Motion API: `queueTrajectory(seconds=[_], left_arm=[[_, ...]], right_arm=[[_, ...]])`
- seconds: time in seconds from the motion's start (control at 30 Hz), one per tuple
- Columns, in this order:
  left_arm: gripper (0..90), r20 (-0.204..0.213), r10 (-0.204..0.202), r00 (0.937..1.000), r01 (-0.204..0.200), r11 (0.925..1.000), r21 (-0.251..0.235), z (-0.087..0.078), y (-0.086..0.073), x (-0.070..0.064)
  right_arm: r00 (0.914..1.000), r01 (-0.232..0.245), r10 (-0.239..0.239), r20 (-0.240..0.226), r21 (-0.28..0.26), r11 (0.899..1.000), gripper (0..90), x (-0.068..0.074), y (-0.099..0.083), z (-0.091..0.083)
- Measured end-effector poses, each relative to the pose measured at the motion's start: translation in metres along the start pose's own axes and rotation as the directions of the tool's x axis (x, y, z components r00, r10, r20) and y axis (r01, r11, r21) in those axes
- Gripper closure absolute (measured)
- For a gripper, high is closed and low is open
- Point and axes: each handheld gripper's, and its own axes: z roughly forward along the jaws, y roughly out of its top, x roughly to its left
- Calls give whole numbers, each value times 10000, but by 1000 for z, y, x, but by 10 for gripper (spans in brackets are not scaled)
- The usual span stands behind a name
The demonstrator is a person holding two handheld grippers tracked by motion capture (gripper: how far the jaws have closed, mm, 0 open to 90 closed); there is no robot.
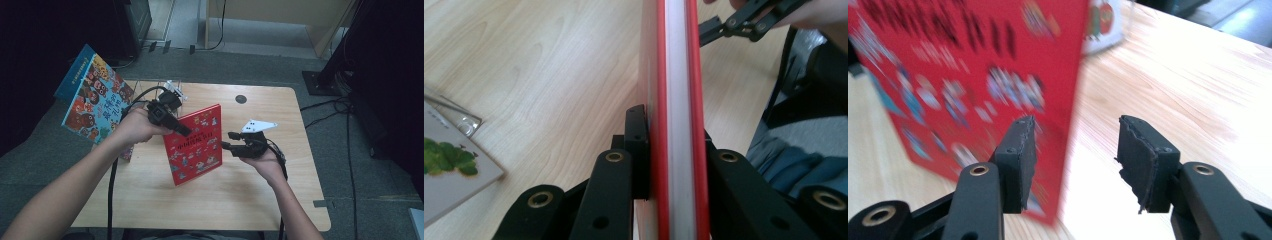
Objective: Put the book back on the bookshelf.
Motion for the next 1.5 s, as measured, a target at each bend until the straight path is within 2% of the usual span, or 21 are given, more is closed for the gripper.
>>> queueTrajectory(seconds=[0.07, 0.3, 0.43, 0.5, 0.63, 0.83, 0.93, 1.0, 1.07, 1.17, 1.3, 1.33, 1.43, 1.5], left_arm=[[798, 7, -172, 9999, 172, 9997, -148, -9, -5, 2], [797, -327, -604, 9976, 578, 9956, -743, -38, -30, 7], [797, -249, -1035, 9943, 1001, 9885, -1131, -51, -48, 13], [797, -304, -1241, 9918, 1196, 9855, -1206, -55, -56, 15], [796, -438, -1611, 9860, 1533, 9775, -1448, -64, -74, 19], [796, -441, -2443, 9687, 2317, 9536, -1921, -78, -104, 29], [795, -597, -2720, 9604, 2550, 9452, -2037, -84, -115, 33], [795, -608, -2971, 9529, 2782, 9363, -2143, -88, -121, 37], [796, -627, -3191, 9456, 2979, 9273, -2267, -92, -126, 41], [796, -701, -3460, 9356, 3202, 9154, -2441, -100, -132, 45], [796, -776, -3813, 9212, 3500, 8991, -2629, -109, -138, 53], [796, -814, -3882, 9180, 3557, 8965, -2641, -111, -138, 54], [795, -930, -3901, 9161, 3542, 8957, -2689, -119, -139, 57], [795, -960, -3953, 9135, 3573, 8926, -2748, -124, -140, 59]], right_arm=[[9995, 89, -95, 313, 184, 9998, 489, -4, -7, -4], [9985, -229, 188, 521, 795, 9966, 467, -17, -36, -1], [9968, -421, 345, 728, 1049, 9936, 467, -24, -48, 6], [9963, -509, 413, 747, 1312, 9900, 467, -27, -51, 10], [9949, -567, 438, 911, 1451, 9878, 457, -32, -55, 17], [9889, -920, 737, 1294, 1419, 9856, 457, -40, -62, 29], [9814, -760, 479, 1858, 1473, 9862, 457, -41, -65, 34], [9786, -523, 187, 2051, 1595, 9858, 457, -40, -66, 37], [9777, -466, 101, 2099, 1693, 9845, 457, -40, -67, 40], [9780, -665, 272, 2070, 1853, 9804, 455, -41, -69, 46], [9774, -559, 191, 2107, 1702, 9838, 449, -41, -72, 49], [9778, -493, 153, 2089, 1583, 9862, 443, -41, -73, 49], [9788, -391, 111, 2046, 1333, 9903, 434, -41, -76, 49], [9786, -398, 141, 2052, 1218, 9918, 430, -41, -78, 48]])
